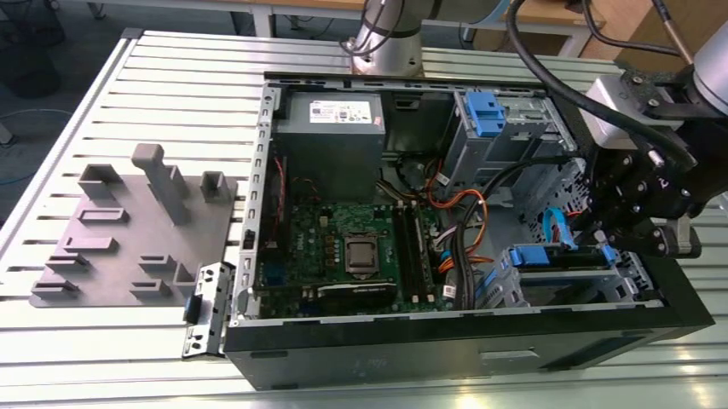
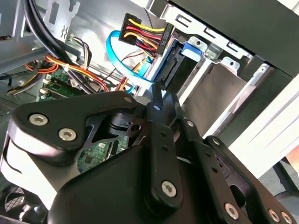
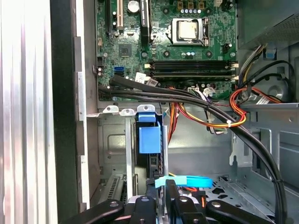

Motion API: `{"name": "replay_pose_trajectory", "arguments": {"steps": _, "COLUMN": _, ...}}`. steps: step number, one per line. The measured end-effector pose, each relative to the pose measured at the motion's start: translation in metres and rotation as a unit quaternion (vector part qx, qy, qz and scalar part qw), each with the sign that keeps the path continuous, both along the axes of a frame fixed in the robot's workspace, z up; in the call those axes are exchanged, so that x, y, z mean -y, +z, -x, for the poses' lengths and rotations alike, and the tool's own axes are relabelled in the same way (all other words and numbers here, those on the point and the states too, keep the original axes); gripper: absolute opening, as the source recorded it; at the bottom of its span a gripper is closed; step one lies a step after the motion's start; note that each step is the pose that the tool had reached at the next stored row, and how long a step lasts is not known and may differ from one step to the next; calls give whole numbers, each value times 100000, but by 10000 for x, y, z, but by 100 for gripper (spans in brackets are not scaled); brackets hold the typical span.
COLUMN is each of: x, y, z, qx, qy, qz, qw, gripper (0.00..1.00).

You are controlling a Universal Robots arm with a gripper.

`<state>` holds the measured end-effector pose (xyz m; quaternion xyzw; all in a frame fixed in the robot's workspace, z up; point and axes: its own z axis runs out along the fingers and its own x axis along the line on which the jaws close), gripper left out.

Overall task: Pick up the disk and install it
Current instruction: 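Insert the first disk wire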

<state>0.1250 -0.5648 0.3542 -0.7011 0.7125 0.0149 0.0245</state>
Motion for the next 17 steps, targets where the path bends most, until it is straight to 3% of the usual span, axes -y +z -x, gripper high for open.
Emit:
{"name": "replay_pose_trajectory", "arguments": {"steps": 4, "x": 0, "y": 10, "z": -11, "qx": -2, "qy": -8, "qz": -14, "qw": 100000, "gripper": 24}}
{"name": "replay_pose_trajectory", "arguments": {"steps": 10, "x": -1, "y": 9, "z": -92, "qx": -2, "qy": -28, "qz": -60, "qw": 100000, "gripper": 24}}
{"name": "replay_pose_trajectory", "arguments": {"steps": 15, "x": 0, "y": 8, "z": -92, "qx": 2, "qy": -34, "qz": -61, "qw": 100000, "gripper": 24}}
{"name": "replay_pose_trajectory", "arguments": {"steps": 17, "x": 0, "y": 7, "z": -93, "qx": -123, "qy": -29, "qz": -64, "qw": 100000, "gripper": 24}}
